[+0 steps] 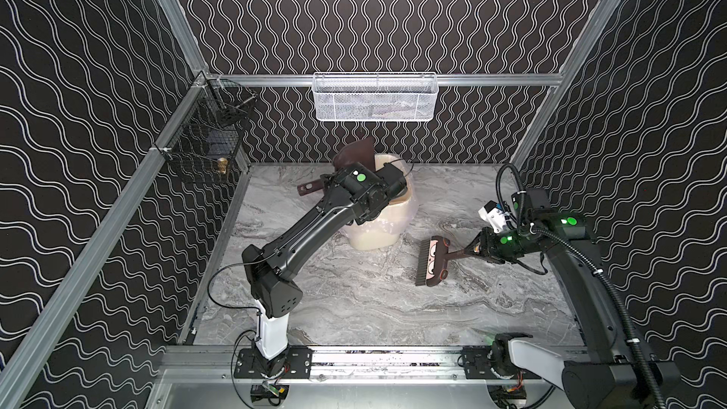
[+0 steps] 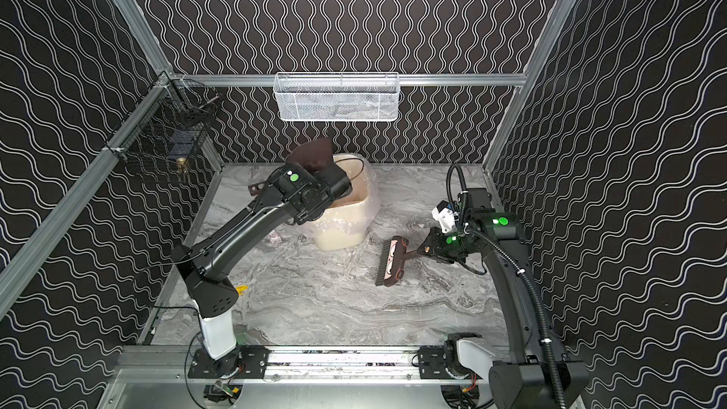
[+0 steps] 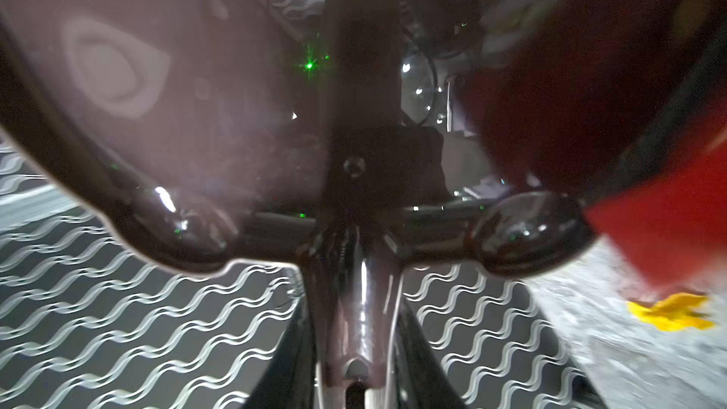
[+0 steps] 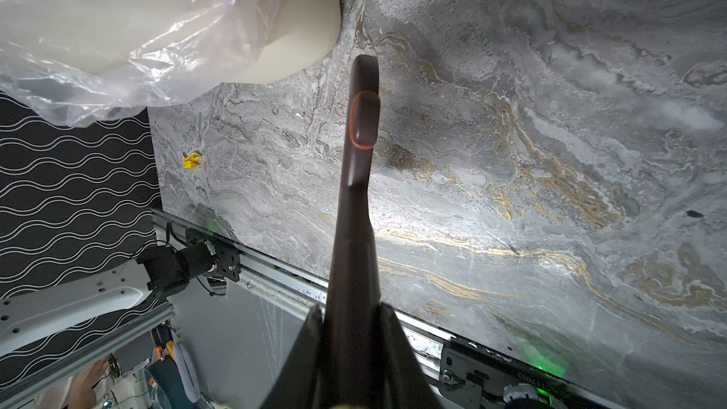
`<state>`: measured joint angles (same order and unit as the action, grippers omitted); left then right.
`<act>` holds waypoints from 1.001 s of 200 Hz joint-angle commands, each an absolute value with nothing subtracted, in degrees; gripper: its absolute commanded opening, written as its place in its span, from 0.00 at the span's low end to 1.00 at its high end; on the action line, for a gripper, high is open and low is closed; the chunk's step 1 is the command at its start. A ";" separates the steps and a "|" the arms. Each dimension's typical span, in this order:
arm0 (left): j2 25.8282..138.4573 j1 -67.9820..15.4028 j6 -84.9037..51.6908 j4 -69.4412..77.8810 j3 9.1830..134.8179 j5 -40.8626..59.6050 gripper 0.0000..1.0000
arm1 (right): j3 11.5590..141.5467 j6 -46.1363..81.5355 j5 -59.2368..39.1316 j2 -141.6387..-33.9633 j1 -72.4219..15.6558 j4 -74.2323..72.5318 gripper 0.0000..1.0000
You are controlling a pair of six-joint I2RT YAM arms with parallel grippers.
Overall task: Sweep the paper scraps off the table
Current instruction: 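Tip the dustpan over the bin with the left gripper to empty it, then reach the brush across to the yellow scrap and sweep it toward the middle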
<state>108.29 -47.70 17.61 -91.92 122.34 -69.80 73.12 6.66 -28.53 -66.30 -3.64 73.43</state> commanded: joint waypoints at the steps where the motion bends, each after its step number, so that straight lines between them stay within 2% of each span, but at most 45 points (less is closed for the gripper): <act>1: 108.51 -48.12 20.72 -92.56 121.56 -76.02 0.00 | 72.74 6.33 -29.36 -65.49 -3.69 73.75 0.00; 79: 108.19 -48.12 20.65 -91.41 124.59 -75.91 0.00 | 70.98 6.24 -30.77 -64.62 -3.69 72.95 0.00; 130: 106.32 -48.09 8.33 -92.03 132.19 -63.37 0.00 | 67.65 9.18 -38.14 -62.32 -4.82 67.60 0.00; 159: 101.07 -47.98 2.20 -87.99 127.35 -54.13 0.00 | 63.01 15.63 -39.42 -59.33 -13.06 59.24 0.00; 200: 93.23 -45.75 -1.69 -81.74 117.58 -41.35 0.00 | 54.85 29.62 -37.01 -57.24 -31.28 39.99 0.00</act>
<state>96.47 -47.31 3.25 -86.89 121.54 -51.59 58.57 19.03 -36.45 -57.78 -23.86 56.14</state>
